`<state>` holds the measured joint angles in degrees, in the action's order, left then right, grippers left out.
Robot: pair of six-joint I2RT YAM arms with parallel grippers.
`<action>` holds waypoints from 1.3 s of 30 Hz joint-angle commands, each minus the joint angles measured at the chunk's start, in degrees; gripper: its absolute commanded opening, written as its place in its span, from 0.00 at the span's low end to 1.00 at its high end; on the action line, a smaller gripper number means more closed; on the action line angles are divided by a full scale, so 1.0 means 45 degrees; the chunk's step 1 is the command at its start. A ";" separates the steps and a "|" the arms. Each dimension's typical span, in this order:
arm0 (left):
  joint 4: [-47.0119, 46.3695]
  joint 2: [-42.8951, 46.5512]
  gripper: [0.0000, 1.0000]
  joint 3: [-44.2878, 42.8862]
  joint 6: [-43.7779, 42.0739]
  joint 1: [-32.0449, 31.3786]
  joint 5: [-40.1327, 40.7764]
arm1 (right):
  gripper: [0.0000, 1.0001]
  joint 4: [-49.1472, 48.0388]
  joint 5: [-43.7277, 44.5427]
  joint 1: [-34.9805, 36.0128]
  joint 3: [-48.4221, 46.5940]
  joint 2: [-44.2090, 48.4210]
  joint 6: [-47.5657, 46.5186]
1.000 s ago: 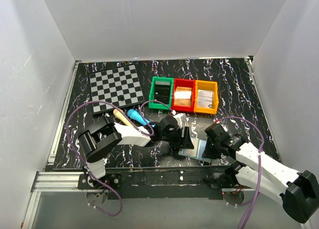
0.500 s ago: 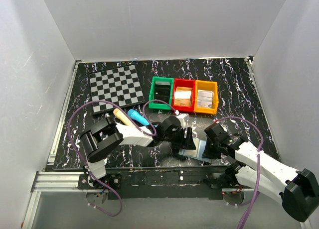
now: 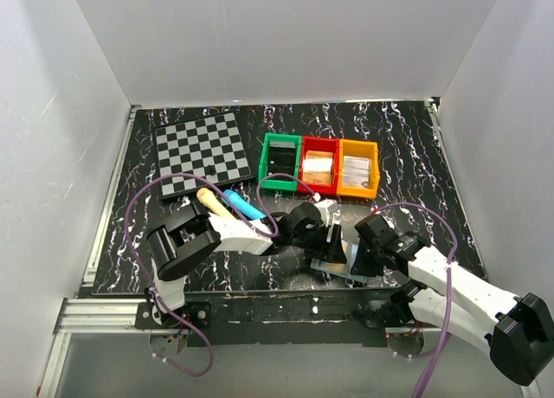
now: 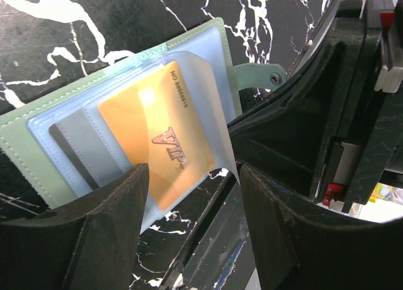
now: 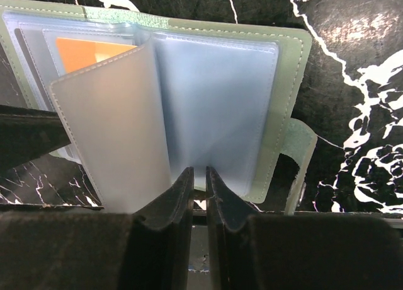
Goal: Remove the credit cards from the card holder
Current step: Remove the credit card from the card holder.
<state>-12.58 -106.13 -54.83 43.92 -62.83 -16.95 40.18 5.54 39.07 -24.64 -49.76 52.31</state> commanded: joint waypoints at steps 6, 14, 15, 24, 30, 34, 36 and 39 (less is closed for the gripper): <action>-0.0505 -0.0010 0.59 -0.0141 -0.0249 -0.0179 -0.0589 | 0.38 0.0814 0.0135 -0.0030 -0.0597 0.1113 0.0210; -0.0739 0.0009 0.59 -0.0101 -0.0170 -0.0179 -0.0588 | 0.58 0.2279 0.1073 -0.0030 -0.1671 0.2463 0.0250; -0.0779 -0.0029 0.59 -0.0120 -0.0190 -0.0179 -0.0647 | 0.57 0.2436 0.1170 -0.0030 -0.1807 0.2483 0.0250; -0.0663 -0.0712 0.59 -0.1173 -0.0424 -0.0296 -0.1408 | 0.57 0.3998 0.2225 -0.0030 -0.2648 0.3555 0.0465; -0.0466 -0.1396 0.59 -0.2345 -0.0678 -0.0667 -0.1936 | 0.57 0.4643 0.2577 -0.0030 -0.2824 0.4298 0.0601; -0.0213 -0.1786 0.59 -0.3087 -0.0893 -0.0862 -0.2346 | 0.57 0.4839 0.2597 -0.0030 -0.2825 0.4728 0.0777; -0.0096 -0.2040 0.59 -0.3342 -0.0932 -0.0921 -0.2502 | 0.57 0.4840 0.2597 -0.0030 -0.2805 0.5040 0.0816; -0.0405 -0.1343 0.58 -0.2646 -0.0796 -0.0902 -0.1920 | 0.57 0.4820 0.2461 -0.0030 -0.2727 0.5236 0.0855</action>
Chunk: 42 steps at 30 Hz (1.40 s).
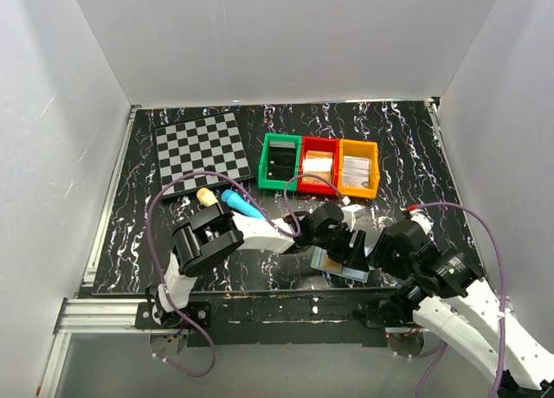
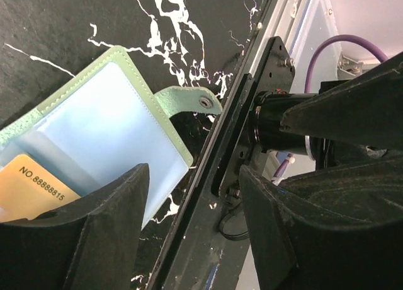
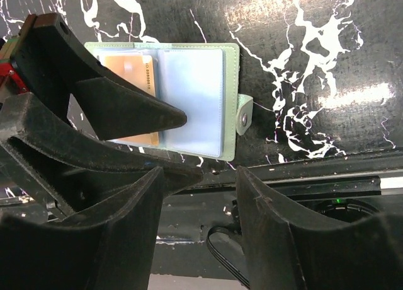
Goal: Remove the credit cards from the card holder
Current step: Remove the credit card from the card holder.
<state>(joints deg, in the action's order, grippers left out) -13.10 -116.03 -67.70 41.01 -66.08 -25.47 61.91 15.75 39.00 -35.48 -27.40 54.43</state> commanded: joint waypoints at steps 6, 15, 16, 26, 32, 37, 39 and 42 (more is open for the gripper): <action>-0.1501 0.3904 0.59 0.2970 0.0572 0.0855 0.0739 | 0.50 -0.1234 -0.0763 -0.0015 0.0209 0.0054 0.0189; -0.1190 0.6233 0.59 0.5394 0.0689 0.1814 0.1501 | 0.47 -0.3990 -0.2073 -0.0151 0.0873 -0.2171 -0.0261; -0.1325 0.6272 0.59 0.5609 0.0787 0.1853 0.1501 | 0.47 -0.4301 -0.2170 -0.0326 0.0912 -0.2405 -0.0261; -0.1932 0.7365 0.59 0.7407 0.1413 0.1892 0.1969 | 0.48 -0.6705 -0.3987 -0.1304 0.1128 -0.5667 -0.1119; -0.2225 0.8029 0.59 0.8227 0.1725 0.1892 0.2243 | 0.48 -0.7156 -0.4183 -0.1304 0.1069 -0.6684 -0.1491; -0.2166 0.8342 0.59 0.8521 0.1764 0.1892 0.2340 | 0.48 -0.7156 -0.4280 -0.1304 0.1108 -0.7230 -0.1608; -0.2089 0.8440 0.59 0.8560 0.1706 0.1892 0.2418 | 0.48 -0.7273 -0.4417 -0.1304 0.1147 -0.7446 -0.1647; -0.1991 0.8499 0.59 0.8541 0.1648 0.1892 0.2477 | 0.47 -0.7876 -0.4924 -0.1265 0.1400 -0.7856 -0.1589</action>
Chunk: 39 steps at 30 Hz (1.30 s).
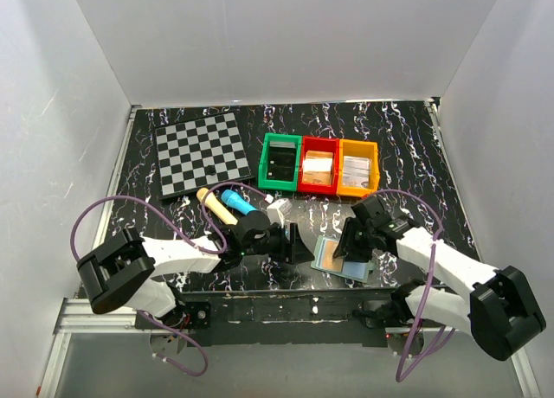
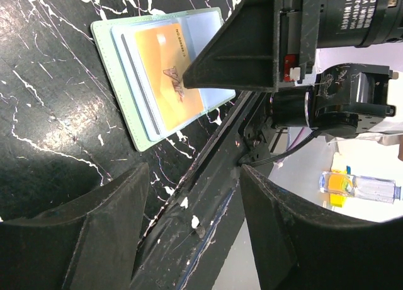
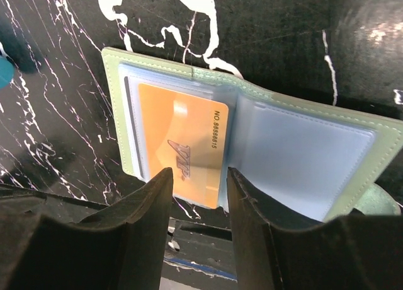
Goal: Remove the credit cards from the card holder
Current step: Remove the credit card from the card holder.
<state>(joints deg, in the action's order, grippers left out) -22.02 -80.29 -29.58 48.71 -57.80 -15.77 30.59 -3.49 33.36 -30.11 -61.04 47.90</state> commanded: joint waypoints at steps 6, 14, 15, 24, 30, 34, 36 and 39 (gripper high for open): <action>0.0225 0.0811 0.59 0.0148 -0.0063 0.0052 0.0418 | 0.47 -0.1972 -0.1061 0.0651 0.0148 -0.1064 -0.0058; 0.0733 0.1474 0.59 0.0499 -0.0101 0.0052 0.0847 | 0.47 -0.2500 -0.1159 0.1667 -0.0867 -0.2470 -0.0176; 0.0753 0.1533 0.59 0.0539 -0.0101 0.0052 0.0906 | 0.47 -0.2539 -0.1178 0.1764 -0.0965 -0.2607 -0.0079; 0.0402 0.0209 0.59 0.0111 -0.0316 0.0052 0.1122 | 0.48 -0.2306 -0.0886 0.1980 -0.1161 -0.2434 0.0528; 0.0439 -0.1842 0.56 -0.1256 -0.0180 0.0052 0.0711 | 0.54 -0.2169 -0.0710 0.1980 -0.0752 -0.1555 0.0625; 0.0147 -0.2196 0.53 -0.1336 0.0211 0.0052 0.0789 | 0.54 -0.2364 -0.0456 0.1980 -0.0166 -0.0832 0.0742; 0.0323 -0.2216 0.52 -0.1356 0.0230 0.0052 0.0945 | 0.52 -0.2325 -0.0456 0.1980 -0.0068 -0.0850 0.0723; 0.0440 -0.2352 0.51 -0.1414 0.0270 0.0052 0.1004 | 0.51 -0.2403 -0.0592 0.1980 -0.0009 -0.1162 0.0704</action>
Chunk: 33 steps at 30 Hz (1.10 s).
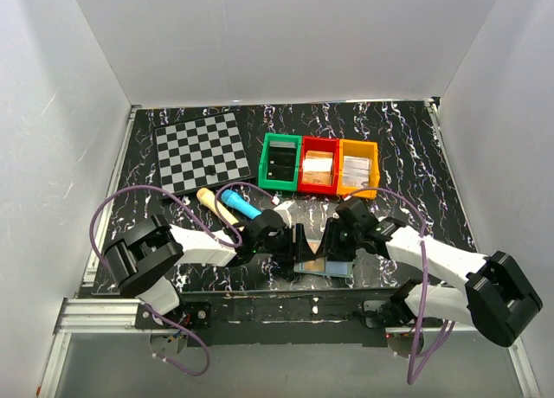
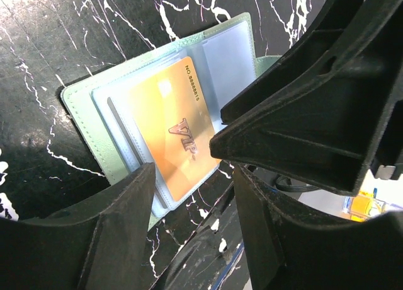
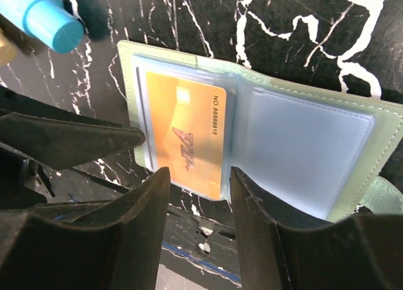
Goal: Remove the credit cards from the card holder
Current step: Remove the credit card from the card holder.
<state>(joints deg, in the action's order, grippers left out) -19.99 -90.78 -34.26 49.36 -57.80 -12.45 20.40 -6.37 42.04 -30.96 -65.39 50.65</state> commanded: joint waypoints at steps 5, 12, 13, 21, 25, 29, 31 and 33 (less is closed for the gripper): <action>0.0008 -0.0217 0.51 -0.0375 0.0222 0.0052 0.0266 | 0.49 -0.0569 -0.0127 0.0052 0.0337 -0.0334 0.0150; 0.0125 0.0407 0.50 -0.0238 0.0241 0.0052 0.0519 | 0.47 -0.0725 -0.0088 0.0052 0.0512 0.0018 0.0150; 0.0145 0.0602 0.51 -0.0238 0.0241 0.0052 0.0578 | 0.47 -0.0764 -0.0088 0.0033 0.0532 0.0076 0.0150; 0.0340 0.1015 0.51 -0.0686 0.0066 0.0052 0.0521 | 0.46 -0.0765 -0.0030 0.0052 0.0689 0.0272 0.0189; 0.0457 0.0468 0.51 -0.0999 -0.0013 0.0052 0.0384 | 0.46 -0.0686 0.0029 0.0032 0.0689 0.0486 0.0189; 0.0224 -0.0040 0.51 -0.0942 0.0065 0.0052 0.0247 | 0.47 -0.0842 -0.0146 0.0032 0.0689 0.0585 0.0150; 0.0048 -0.0216 0.51 -0.0902 0.0143 0.0052 0.0149 | 0.47 -0.0765 -0.0244 0.0013 0.0669 0.0468 0.0111; 0.0008 -0.0391 0.52 -0.0882 0.0183 0.0052 0.0110 | 0.47 -0.0784 -0.0322 0.0013 0.0650 0.0351 0.0072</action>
<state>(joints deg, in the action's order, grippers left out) -19.27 -91.66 -37.69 50.17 -57.80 -11.40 17.85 -6.83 42.02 -28.23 -63.48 51.05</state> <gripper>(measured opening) 0.513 0.469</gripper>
